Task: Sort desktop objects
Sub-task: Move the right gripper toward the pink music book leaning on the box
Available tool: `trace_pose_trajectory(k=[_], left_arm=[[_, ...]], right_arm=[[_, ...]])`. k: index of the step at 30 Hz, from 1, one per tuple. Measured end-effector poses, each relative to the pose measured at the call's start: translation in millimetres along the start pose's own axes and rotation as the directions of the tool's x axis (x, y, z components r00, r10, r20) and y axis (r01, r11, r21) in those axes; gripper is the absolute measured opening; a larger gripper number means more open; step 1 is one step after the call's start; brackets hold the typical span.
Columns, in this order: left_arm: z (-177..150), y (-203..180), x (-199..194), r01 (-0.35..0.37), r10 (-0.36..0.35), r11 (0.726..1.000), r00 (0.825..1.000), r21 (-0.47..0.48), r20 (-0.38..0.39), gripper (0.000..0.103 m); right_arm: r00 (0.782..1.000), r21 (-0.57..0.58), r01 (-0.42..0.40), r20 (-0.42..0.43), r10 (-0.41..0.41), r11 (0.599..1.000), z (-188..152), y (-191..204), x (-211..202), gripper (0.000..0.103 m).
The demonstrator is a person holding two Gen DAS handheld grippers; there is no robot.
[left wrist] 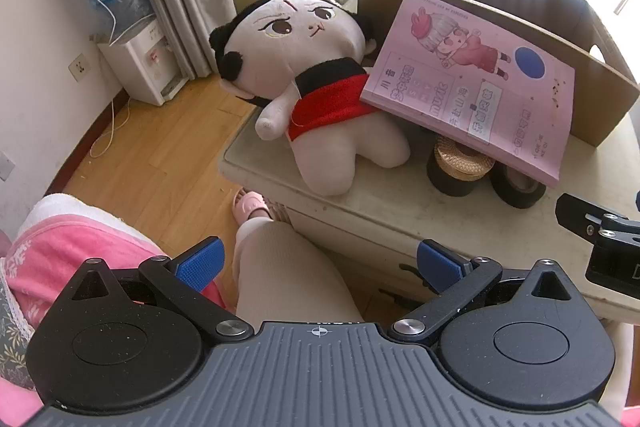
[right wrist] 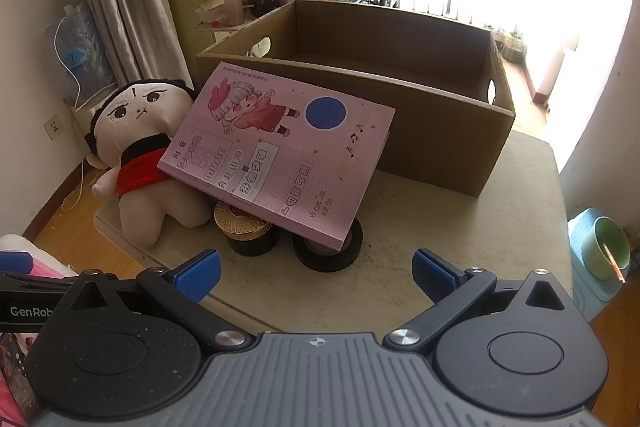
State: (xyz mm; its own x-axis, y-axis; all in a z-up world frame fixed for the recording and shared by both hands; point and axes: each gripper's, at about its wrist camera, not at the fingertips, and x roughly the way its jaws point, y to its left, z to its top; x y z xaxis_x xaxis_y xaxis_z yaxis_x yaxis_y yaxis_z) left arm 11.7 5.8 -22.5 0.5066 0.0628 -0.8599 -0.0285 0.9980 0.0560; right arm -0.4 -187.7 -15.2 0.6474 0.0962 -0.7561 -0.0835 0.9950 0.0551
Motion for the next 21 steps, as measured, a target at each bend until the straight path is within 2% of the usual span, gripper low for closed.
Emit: trace_pose_trajectory(k=[16,21], left_arm=[[3.5,-1.1,3.5,0.0,0.0,1.0,1.0,0.007,-0.01,0.103],[6.8,-1.7,7.2,-0.003,0.003,1.0,1.0,0.011,-0.016,0.103]], right_arm=[[1.0,-0.017,0.014,-0.003,-0.015,1.0,3.4,3.6,3.0,0.103],[0.999,-0.032,0.032,0.022,-0.032,0.999,5.3,4.0,3.2,0.103]])
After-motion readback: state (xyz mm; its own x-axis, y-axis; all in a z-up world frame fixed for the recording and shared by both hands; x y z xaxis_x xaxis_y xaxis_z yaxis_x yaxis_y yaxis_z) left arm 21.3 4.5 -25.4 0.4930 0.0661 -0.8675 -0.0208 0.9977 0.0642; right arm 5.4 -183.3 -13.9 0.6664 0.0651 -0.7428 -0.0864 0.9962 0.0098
